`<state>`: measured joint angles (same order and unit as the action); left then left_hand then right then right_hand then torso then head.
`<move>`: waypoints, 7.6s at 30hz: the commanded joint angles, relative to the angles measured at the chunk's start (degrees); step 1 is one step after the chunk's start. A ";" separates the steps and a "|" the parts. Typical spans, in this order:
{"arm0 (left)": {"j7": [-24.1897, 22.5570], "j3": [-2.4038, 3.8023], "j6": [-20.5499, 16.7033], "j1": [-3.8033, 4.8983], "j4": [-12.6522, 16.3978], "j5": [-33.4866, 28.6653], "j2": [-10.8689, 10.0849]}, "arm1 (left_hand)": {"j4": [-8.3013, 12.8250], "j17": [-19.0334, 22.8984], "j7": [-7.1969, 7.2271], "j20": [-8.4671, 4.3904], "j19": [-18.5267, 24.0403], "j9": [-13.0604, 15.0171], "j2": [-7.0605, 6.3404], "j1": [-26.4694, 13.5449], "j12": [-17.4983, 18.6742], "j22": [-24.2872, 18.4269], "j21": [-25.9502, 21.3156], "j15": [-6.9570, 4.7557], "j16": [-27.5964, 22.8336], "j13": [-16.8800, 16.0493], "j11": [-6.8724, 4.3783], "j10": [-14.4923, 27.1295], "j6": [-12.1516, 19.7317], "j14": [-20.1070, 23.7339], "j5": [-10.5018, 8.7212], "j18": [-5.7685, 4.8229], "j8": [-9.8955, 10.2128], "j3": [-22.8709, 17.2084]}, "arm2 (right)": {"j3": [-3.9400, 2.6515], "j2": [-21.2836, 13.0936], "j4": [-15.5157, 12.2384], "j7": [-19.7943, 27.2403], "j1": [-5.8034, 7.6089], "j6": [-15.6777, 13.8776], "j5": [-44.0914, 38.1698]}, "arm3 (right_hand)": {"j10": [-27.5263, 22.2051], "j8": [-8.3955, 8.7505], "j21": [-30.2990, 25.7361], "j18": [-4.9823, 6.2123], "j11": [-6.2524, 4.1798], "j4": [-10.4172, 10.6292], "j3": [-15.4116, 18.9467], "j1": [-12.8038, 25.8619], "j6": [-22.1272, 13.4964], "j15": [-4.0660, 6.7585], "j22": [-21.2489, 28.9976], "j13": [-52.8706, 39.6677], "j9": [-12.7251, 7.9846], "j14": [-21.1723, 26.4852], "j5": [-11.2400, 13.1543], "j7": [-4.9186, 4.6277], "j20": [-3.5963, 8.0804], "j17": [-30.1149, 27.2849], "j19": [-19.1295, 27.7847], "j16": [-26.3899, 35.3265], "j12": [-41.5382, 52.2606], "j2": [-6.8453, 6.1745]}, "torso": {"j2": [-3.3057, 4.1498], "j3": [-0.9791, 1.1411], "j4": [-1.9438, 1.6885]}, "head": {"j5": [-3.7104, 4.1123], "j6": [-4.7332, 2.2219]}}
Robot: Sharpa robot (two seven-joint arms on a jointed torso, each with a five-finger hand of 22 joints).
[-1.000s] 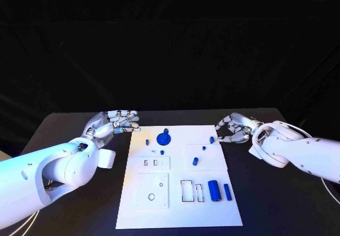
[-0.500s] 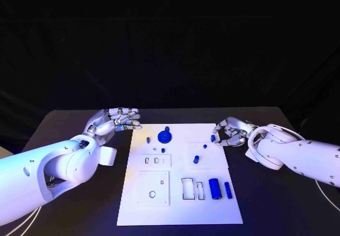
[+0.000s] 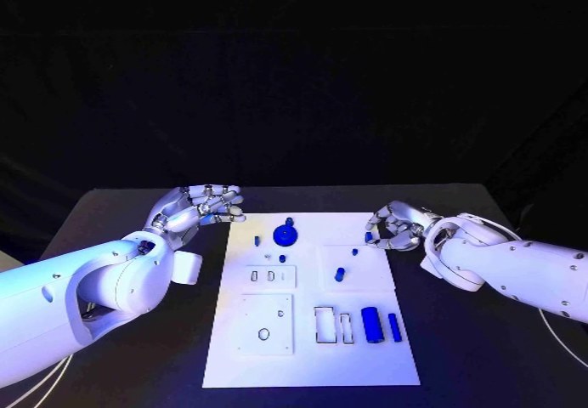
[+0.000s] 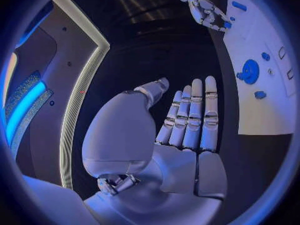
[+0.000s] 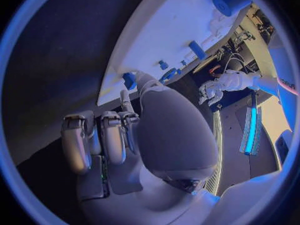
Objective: Assemble the parts on the task board
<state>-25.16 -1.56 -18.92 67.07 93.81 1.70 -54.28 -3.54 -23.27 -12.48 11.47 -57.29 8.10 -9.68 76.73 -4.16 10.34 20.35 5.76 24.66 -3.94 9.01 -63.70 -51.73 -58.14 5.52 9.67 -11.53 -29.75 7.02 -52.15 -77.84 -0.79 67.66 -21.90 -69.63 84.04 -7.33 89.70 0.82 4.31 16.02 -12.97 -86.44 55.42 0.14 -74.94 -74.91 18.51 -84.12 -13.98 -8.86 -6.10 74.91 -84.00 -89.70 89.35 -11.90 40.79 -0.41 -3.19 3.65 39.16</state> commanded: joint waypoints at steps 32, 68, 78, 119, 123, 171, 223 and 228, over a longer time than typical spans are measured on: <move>-0.11 0.05 0.87 0.12 -0.06 0.38 0.12 | 0.07 -0.19 -0.05 -0.10 0.60 0.07 0.17 0.37 0.41 0.24 0.53 0.07 0.46 0.07 -0.03 -0.28 -0.43 0.47 -0.03 0.52 -0.28 -0.50 | 0.04 1.06 0.31 -0.93 -0.21 -3.24 0.16 | 5.96 -3.00 0.30 -0.82 -2.04 -0.08 -4.16 0.91 5.61 2.44 -15.06 -15.09 1.05 -5.88 0.14 2.33 2.30 15.09 -6.00 -0.30 0.65 1.80 | -0.11 -0.04 -0.07 | 0.10 -0.03; -0.05 0.04 0.79 0.12 -1.55 0.37 0.76 | 0.16 -0.25 -0.13 -0.12 0.70 0.06 0.21 0.43 0.43 0.35 0.68 0.08 0.57 0.08 0.01 -0.24 -0.37 0.54 -0.02 0.52 -0.26 -0.63 | 0.01 7.83 -16.63 -17.21 0.46 -11.10 -6.46 | 5.96 -5.20 0.30 -0.82 -3.36 0.31 -4.93 3.92 7.30 3.05 -15.06 -15.09 2.18 -5.88 -0.84 3.66 3.05 15.09 -6.00 -0.30 0.65 2.30 | -1.23 -0.48 -0.08 | -1.98 1.12; -0.03 0.03 0.71 0.12 -2.33 0.37 1.18 | 0.25 -0.28 -0.13 -0.13 0.75 0.06 0.24 0.50 0.42 0.41 0.77 0.09 0.63 0.08 0.02 -0.24 -0.38 0.59 -0.01 0.51 -0.26 -0.72 | 0.39 13.67 -16.42 -22.25 -1.75 -10.50 -11.94 | 5.96 -5.29 0.30 -0.82 -3.42 0.20 -4.95 3.97 7.29 3.06 -15.06 -15.09 2.24 -5.88 -0.87 3.72 3.06 15.09 -6.00 -0.30 0.65 2.19 | -1.69 -0.85 0.02 | -2.54 1.78; 0.26 0.03 1.12 0.13 -2.23 0.37 1.16 | 0.29 -0.31 -0.13 -0.13 0.79 0.06 0.24 0.51 0.41 0.47 0.85 0.09 0.68 0.08 0.02 -0.26 -0.39 0.61 -0.01 0.51 -0.28 -0.76 | 0.76 19.81 -11.17 -25.82 -6.36 -8.20 -19.04 | 5.96 -5.40 0.30 -0.82 -3.35 0.22 -4.85 4.81 6.79 2.95 -15.06 -15.09 2.37 -5.88 -0.87 3.54 3.02 15.09 -6.00 -0.30 0.65 1.65 | -1.74 -0.82 -0.01 | -2.91 3.01; 0.29 0.03 1.13 0.13 -2.25 0.37 1.15 | 0.29 -0.31 -0.13 -0.13 0.79 0.06 0.24 0.51 0.41 0.47 0.85 0.09 0.68 0.08 0.02 -0.26 -0.39 0.61 -0.01 0.51 -0.28 -0.76 | 0.77 19.82 -11.15 -25.80 -6.38 -8.04 -19.06 | 5.96 -5.39 0.30 -0.82 -3.27 0.23 -4.80 5.10 6.55 2.88 -15.06 -15.09 2.39 -5.88 -0.81 3.44 2.98 15.09 -6.00 -0.30 0.65 1.43 | -1.72 -0.79 0.00 | -2.93 2.96; 20.36 0.04 5.24 0.15 -5.59 18.02 2.76 | -8.26 -31.58 3.34 -5.39 -9.71 3.60 -1.41 -6.98 -19.27 12.47 21.14 -5.25 41.53 -12.44 -4.55 -7.26 0.20 -18.84 -0.43 0.73 -8.32 8.21 | -0.19 7.30 -22.06 -7.69 -2.53 -15.68 -0.08 | 1.96 -1.29 -1.68 -0.31 0.01 0.57 5.52 7.15 -1.70 -0.31 -13.92 -11.30 0.43 -5.59 4.10 -0.17 -0.07 13.88 -5.02 0.15 -4.72 0.47 | -1.85 -0.71 0.38 | -3.31 2.34; 54.08 -2.33 38.57 6.89 -19.77 54.90 22.17 | -13.14 -58.30 6.88 -7.55 -12.58 17.30 5.11 -12.10 -61.06 44.94 51.69 -7.84 61.18 -48.77 -7.62 -5.98 3.99 -29.13 0.14 -2.64 -27.75 18.94 | -0.50 -2.78 -21.68 -6.44 3.44 -11.75 13.15 | 1.64 -1.87 -2.39 -0.14 -0.20 0.56 5.20 6.68 -1.14 -0.12 -13.53 -11.01 0.58 -5.56 2.87 0.04 0.09 13.77 -4.69 0.20 -5.12 0.76 | -2.74 -0.09 0.90 | -3.86 4.70; 54.13 -2.48 39.62 6.87 -20.22 54.81 22.71 | -13.09 -58.43 6.90 -7.55 -12.56 17.49 5.31 -11.64 -61.17 45.14 51.86 -7.85 61.26 -48.88 -7.64 -5.96 4.06 -29.17 0.20 -2.66 -27.87 18.91 | -0.50 -2.70 -21.59 -6.57 3.45 -11.65 13.15 | 1.66 -1.89 -2.42 -0.13 -0.21 0.58 5.17 6.71 -1.14 -0.11 -13.51 -11.03 0.58 -5.56 2.77 0.05 0.10 13.77 -4.68 0.20 -5.10 0.82 | -2.74 -0.11 0.87 | -3.85 4.92</move>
<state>28.76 -4.04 18.37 73.72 73.69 56.43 -31.78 -16.68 -74.93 -5.61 4.01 -69.53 25.56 -4.76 64.90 -64.97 55.43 71.93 -1.73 85.64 -52.79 1.24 -69.43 -48.13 -84.04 5.52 7.91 -39.28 -11.07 6.54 -54.91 -99.43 -7.31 71.10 -34.26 -56.41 83.93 -8.87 87.49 0.82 4.00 16.74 -7.51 -79.54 53.82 0.01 -74.94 -74.92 19.03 -84.02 -11.01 -8.82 -5.86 74.92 -83.90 -89.70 84.35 -11.39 38.06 -0.50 -2.30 -0.20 44.00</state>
